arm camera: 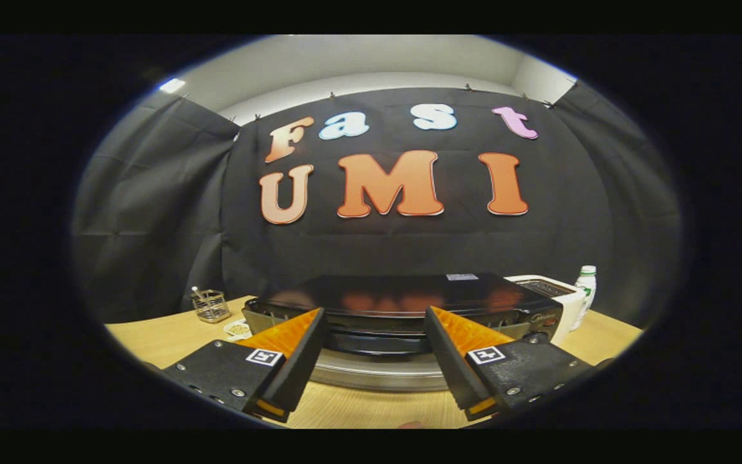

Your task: Open the toaster oven, put the food inside, and close the toaster oven door.

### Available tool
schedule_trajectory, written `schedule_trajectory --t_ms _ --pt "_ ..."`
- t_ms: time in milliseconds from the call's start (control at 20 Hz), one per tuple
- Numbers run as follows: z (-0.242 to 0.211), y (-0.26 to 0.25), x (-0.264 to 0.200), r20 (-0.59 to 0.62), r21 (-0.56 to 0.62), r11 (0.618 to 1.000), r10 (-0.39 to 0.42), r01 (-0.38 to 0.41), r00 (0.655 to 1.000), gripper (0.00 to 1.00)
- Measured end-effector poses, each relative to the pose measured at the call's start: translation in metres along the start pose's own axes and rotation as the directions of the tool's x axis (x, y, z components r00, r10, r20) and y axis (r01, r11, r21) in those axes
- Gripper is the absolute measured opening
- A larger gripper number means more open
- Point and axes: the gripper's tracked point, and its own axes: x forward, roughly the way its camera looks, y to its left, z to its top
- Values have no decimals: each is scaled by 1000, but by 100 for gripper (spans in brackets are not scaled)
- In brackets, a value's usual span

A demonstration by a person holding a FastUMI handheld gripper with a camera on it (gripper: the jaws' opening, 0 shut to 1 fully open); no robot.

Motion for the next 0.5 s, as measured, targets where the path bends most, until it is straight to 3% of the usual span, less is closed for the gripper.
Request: schedule_trajectory --t_ms 150,300,500 --pt "-13 11 -26 -73 -14 998 57 -58 996 81" --pt "-33 25 -53 -160 0 989 144 -146 976 81" --pt "-51 27 -69 -195 -25 983 173 -182 965 81"
